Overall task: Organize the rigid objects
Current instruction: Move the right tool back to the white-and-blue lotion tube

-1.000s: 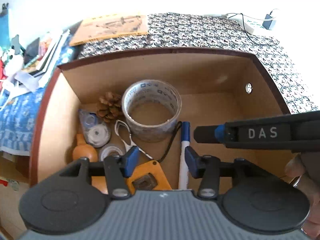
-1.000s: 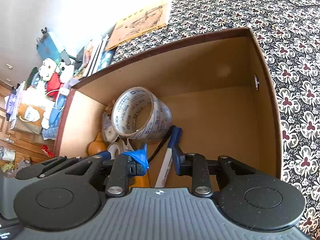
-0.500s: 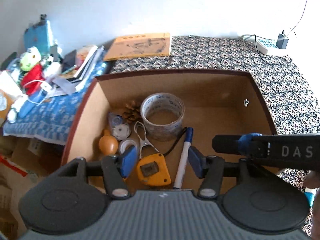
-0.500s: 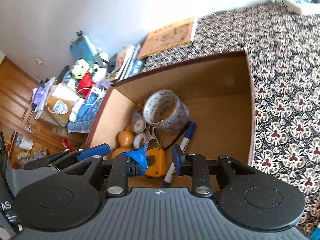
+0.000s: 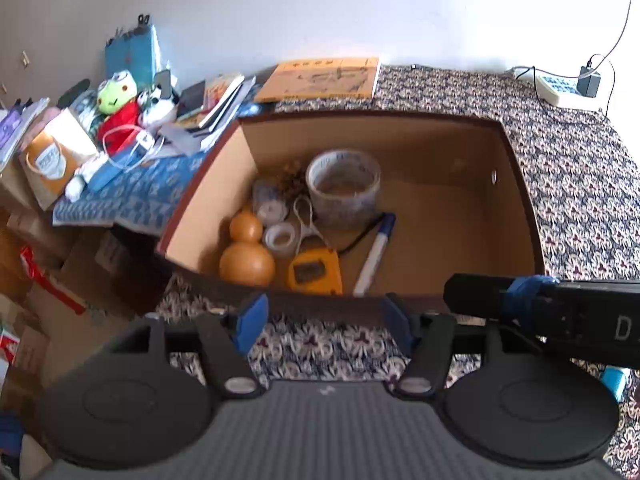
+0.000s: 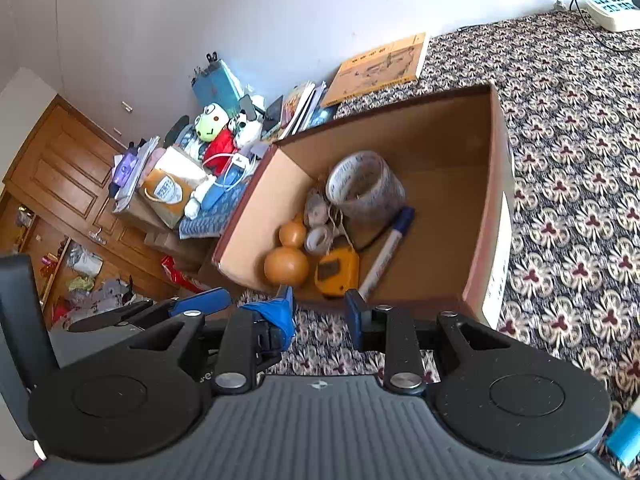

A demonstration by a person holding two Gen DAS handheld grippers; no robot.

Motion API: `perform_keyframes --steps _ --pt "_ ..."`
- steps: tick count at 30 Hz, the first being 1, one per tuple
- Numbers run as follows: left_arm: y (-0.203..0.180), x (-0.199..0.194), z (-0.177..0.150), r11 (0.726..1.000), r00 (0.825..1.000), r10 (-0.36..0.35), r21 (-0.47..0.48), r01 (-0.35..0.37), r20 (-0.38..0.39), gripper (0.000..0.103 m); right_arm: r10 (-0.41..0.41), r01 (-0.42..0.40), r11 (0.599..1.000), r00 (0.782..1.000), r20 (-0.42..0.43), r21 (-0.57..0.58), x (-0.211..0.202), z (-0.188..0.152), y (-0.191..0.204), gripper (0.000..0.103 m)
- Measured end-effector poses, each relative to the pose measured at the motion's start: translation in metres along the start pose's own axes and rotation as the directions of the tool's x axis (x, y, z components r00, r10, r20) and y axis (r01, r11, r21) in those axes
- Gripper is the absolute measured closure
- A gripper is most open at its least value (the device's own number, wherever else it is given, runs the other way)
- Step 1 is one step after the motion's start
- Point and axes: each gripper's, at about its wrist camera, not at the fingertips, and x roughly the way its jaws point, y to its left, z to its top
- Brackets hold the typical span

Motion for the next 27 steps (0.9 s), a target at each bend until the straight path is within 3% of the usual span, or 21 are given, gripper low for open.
perform_keyframes --steps 14,21,27 --pt "-0.025 0.011 -0.043 0.999 0.994 0.019 0.039 -0.015 -0.107 0.038 -0.032 0.034 0.997 0.999 -0.024 0.075 -0.009 -0.050 -0.029 0.092" --pt "-0.039 0.025 -0.055 0.991 0.989 -0.034 0.121 0.052 -0.145 0.038 -0.084 0.086 0.979 0.996 -0.014 0.184 -0.019 -0.074 -0.046 0.091" --pt "-0.048 0.032 -0.059 0.968 0.984 -0.086 0.219 0.120 -0.158 0.037 -0.152 0.145 0.956 0.988 0.006 0.255 -0.024 -0.091 -0.048 0.091"
